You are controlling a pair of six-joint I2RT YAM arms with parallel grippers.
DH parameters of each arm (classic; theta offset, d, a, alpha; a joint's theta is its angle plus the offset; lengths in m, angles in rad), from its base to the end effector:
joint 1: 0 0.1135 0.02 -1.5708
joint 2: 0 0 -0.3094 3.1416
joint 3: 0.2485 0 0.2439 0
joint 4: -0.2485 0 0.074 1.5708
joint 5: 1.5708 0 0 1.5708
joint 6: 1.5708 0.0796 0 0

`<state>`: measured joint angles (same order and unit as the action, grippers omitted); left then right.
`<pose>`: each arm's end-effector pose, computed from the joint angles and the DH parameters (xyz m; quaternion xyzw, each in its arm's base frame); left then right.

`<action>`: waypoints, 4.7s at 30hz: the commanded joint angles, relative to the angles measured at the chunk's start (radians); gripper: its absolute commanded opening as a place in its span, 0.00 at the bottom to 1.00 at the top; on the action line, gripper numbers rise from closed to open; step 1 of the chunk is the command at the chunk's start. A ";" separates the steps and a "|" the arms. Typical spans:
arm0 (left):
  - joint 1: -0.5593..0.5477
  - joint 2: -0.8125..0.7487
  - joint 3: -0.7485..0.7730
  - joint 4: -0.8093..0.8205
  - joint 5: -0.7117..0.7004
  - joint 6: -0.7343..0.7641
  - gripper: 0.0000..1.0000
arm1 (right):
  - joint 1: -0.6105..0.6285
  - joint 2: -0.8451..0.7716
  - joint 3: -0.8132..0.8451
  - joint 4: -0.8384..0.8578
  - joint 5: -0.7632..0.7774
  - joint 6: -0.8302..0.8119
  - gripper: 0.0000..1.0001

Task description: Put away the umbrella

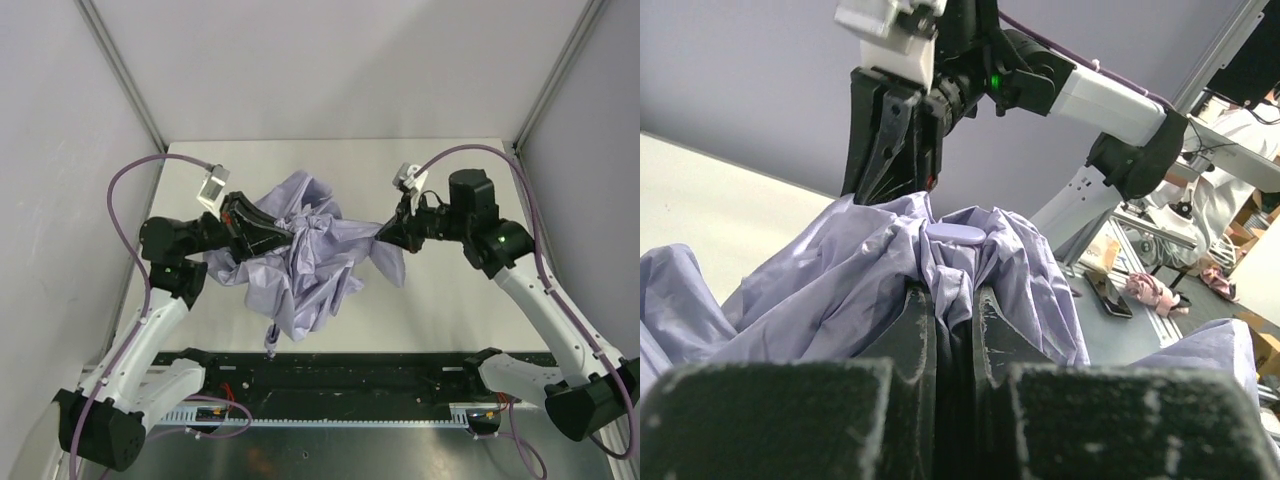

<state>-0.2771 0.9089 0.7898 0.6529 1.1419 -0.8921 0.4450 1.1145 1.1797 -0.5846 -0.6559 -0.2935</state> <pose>0.1378 -0.1145 0.4435 0.3212 0.5395 -0.6267 0.4616 0.1909 0.1448 0.3985 -0.4463 0.7053 0.3138 0.4526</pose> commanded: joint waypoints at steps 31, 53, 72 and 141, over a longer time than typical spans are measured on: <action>-0.164 -0.067 -0.102 0.047 -0.572 0.062 0.00 | 0.068 -0.167 -0.017 0.418 0.287 0.738 0.99; -0.074 -0.069 -0.134 0.036 -0.578 -0.039 0.00 | 0.203 -0.205 -0.259 0.687 0.183 0.695 0.95; -0.030 -0.094 -0.058 0.039 -0.621 0.158 0.00 | 0.477 -0.255 -0.449 0.657 0.549 1.610 0.77; 0.127 0.065 -0.027 0.229 -0.453 0.077 0.00 | 0.423 -0.425 -0.182 0.388 0.265 0.763 0.77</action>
<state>-0.1589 1.0237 0.7109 0.7803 0.5716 -0.7456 1.0588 0.7963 0.9146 0.0696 -0.4950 0.6102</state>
